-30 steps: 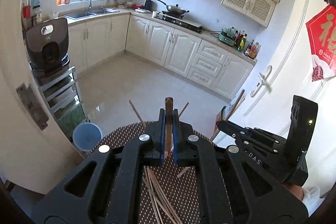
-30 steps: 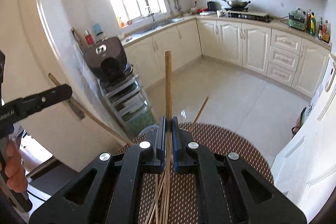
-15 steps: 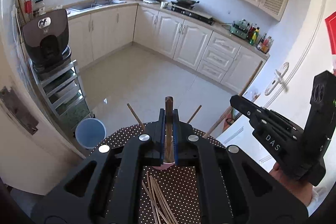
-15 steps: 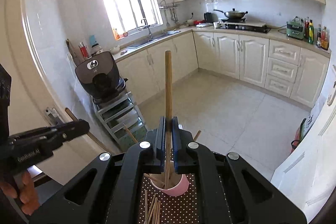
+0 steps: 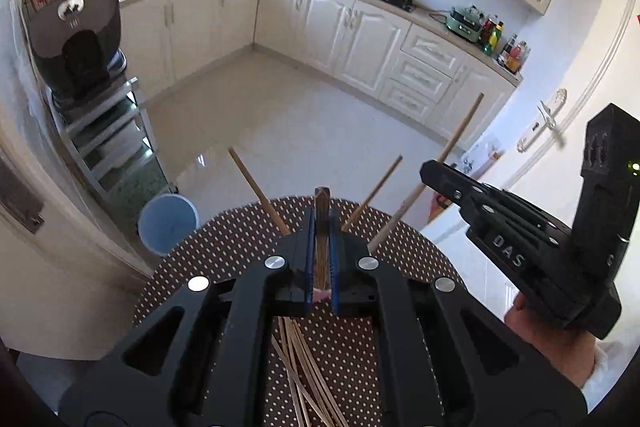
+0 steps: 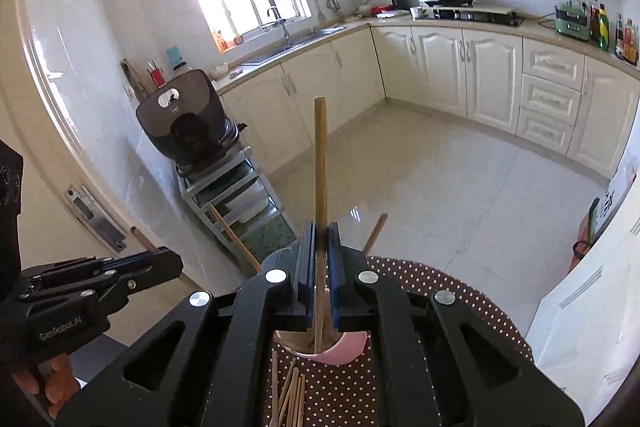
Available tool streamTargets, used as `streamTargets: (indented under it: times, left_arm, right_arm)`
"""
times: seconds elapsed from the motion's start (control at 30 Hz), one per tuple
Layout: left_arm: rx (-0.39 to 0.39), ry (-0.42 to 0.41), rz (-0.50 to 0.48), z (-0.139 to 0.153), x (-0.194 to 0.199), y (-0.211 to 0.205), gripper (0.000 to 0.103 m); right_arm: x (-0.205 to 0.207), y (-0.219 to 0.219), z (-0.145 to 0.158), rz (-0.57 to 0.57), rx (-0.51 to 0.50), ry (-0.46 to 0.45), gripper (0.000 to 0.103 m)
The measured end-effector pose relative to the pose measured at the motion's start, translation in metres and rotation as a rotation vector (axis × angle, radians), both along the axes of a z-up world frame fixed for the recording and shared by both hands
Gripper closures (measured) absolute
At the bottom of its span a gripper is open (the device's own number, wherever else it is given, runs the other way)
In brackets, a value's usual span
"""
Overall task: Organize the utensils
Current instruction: 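Drop the chopstick into the pink cup and open the left gripper, then move the left gripper back down toward the remaining chopsticks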
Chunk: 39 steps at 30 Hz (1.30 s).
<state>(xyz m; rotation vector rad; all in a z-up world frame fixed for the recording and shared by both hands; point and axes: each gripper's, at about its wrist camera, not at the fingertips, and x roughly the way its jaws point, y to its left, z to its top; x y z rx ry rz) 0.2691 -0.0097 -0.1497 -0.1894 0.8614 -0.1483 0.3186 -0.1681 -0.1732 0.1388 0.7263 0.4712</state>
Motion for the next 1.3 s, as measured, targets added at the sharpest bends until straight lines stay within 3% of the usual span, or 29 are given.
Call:
streamTargets:
  times: [0.8,0.87,0.9,0.93,1.0,1.3]
  left_arm:
    - [0.041,0.126,0.029,-0.017,-0.017,0.007,0.094]
    - [0.041,0.127,0.032,-0.016,-0.019,0.008,0.089]
    - [0.041,0.125,0.034,-0.015,-0.021,0.009,0.081]
    - [0.040,0.122,0.038,-0.014,-0.023,0.010,0.066]
    - [0.031,0.096,0.044,-0.010,-0.028,0.012,0.050]
    - [0.037,0.084,0.037,-0.005,-0.042,0.012,0.050]
  right_arm:
    - [-0.016,0.006,-0.043,-0.010,-0.027,0.157,0.098]
    - [-0.018,0.005,-0.044,-0.018,-0.026,0.166,0.098]
    - [-0.019,0.004,-0.045,-0.021,-0.025,0.167,0.098]
    - [-0.020,0.004,-0.045,-0.028,-0.022,0.172,0.095]
    - [-0.023,0.002,-0.045,-0.037,-0.022,0.175,0.095]
    - [-0.038,-0.003,-0.038,-0.064,-0.007,0.171,0.095]
